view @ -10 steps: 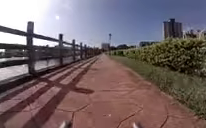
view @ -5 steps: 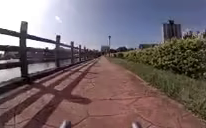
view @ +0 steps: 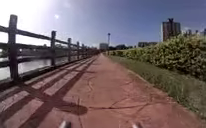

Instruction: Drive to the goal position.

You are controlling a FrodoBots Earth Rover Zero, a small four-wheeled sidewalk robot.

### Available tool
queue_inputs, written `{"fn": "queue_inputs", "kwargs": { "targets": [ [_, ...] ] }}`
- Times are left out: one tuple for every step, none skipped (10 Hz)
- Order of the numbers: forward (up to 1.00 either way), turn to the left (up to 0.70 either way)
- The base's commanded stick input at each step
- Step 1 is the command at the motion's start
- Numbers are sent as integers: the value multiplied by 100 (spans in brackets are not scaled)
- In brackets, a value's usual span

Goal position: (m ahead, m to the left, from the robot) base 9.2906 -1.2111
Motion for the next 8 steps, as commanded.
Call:
{"fn": "queue_inputs", "kwargs": {
  "targets": [
    [50,0],
    [50,0],
    [50,0],
    [50,0],
    [50,0],
    [50,0],
    [50,0],
    [50,0]
  ]
}}
